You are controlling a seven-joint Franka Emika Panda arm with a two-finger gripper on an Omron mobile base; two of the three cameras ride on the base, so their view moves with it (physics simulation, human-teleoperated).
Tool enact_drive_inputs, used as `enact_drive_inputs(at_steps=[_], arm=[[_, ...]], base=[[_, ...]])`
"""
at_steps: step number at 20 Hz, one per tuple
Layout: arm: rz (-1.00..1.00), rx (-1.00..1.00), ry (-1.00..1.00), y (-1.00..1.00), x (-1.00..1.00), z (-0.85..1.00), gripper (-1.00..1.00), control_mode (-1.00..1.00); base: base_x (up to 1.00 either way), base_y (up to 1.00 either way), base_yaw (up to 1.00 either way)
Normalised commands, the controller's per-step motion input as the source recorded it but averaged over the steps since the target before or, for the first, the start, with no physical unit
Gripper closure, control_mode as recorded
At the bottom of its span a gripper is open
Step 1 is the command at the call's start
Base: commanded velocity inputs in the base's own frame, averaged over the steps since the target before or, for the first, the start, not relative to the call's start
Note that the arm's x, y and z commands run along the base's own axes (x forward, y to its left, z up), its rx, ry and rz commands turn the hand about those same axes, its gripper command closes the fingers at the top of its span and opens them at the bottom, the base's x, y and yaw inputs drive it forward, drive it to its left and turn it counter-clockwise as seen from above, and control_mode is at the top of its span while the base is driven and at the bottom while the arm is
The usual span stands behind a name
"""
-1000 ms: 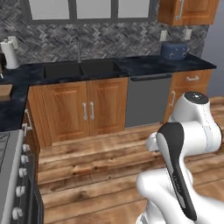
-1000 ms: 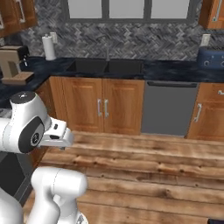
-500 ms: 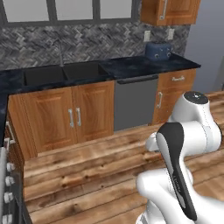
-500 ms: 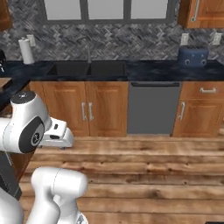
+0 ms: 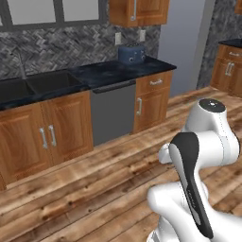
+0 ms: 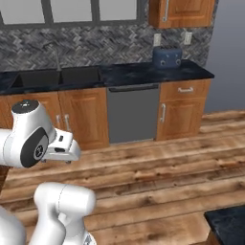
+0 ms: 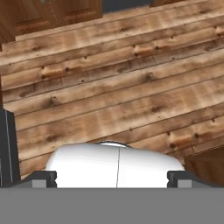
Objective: Four empty soda cans are scattered around the kitchen. Gather all the cans and cluster them next to the stove for recycling.
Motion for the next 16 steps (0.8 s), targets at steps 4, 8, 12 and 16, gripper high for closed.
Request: enact_drive_inputs(at_steps=[4, 8, 12, 16], arm=[[0.0, 0.0, 0.0, 0.0, 0.0, 0.0, -1.0, 1.0], [0.0, 0.0, 0.0, 0.0, 0.0, 0.0, -1.0, 1.0], [0.0, 0.0, 0.0, 0.0, 0.0, 0.0, -1.0, 1.0], [0.0, 0.0, 0.0, 0.0, 0.0, 0.0, -1.0, 1.0]], base=[[0.46, 0.04, -0.28], [0.61, 0.16, -0.19], [0.63, 0.13, -0.17], [0.46, 0.0, -0.27]])
